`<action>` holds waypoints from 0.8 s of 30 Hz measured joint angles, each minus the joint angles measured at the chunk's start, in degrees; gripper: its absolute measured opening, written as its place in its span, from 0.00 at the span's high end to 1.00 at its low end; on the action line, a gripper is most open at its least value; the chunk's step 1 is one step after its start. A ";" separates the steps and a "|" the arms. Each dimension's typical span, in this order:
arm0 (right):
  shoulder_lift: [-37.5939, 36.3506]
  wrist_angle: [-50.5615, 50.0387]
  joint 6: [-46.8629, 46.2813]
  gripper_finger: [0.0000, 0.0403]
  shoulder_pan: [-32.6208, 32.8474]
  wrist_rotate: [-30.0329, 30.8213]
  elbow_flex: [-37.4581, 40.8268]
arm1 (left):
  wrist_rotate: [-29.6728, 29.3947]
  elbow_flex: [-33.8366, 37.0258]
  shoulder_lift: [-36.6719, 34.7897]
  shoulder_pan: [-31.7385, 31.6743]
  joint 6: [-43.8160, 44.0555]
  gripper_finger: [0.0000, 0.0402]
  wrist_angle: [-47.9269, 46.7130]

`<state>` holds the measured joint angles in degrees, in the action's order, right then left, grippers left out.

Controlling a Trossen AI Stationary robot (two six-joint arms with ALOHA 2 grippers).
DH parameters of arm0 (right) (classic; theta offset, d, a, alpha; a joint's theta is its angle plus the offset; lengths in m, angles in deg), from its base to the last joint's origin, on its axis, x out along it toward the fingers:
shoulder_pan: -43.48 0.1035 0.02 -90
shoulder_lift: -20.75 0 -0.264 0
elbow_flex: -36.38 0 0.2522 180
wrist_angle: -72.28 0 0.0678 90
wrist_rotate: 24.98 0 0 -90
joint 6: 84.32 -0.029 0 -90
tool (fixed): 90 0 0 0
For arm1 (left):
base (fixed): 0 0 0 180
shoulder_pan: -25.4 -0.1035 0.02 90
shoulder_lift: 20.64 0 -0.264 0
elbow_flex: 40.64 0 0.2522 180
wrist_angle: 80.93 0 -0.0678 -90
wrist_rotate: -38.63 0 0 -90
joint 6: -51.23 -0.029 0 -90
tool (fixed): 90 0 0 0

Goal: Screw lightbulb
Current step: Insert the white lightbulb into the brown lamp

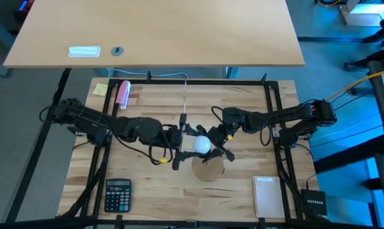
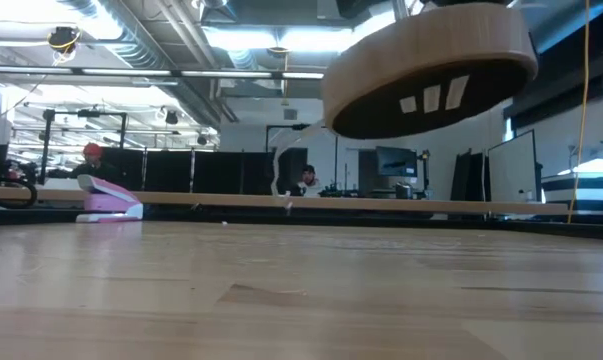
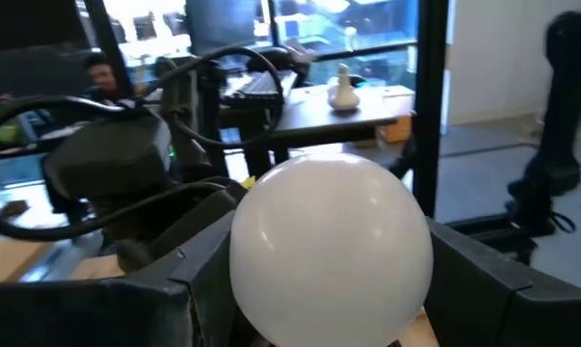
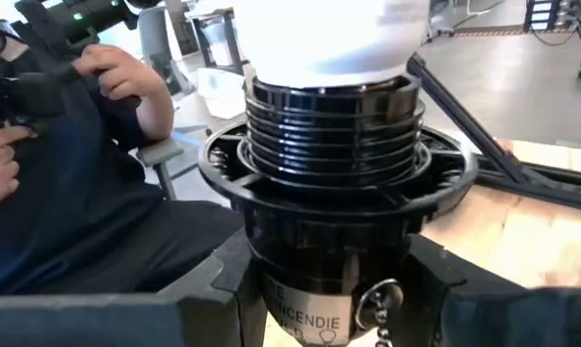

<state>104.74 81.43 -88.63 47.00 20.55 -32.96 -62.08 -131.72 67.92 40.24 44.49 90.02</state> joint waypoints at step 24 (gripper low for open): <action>-2.00 -8.12 3.24 0.63 -1.28 23.63 -0.25 | -11.98 0.59 -0.76 1.75 6.65 0.06 -7.13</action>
<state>102.74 73.30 -85.39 45.72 44.18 -33.21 -74.06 -131.13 67.15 41.99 51.14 82.90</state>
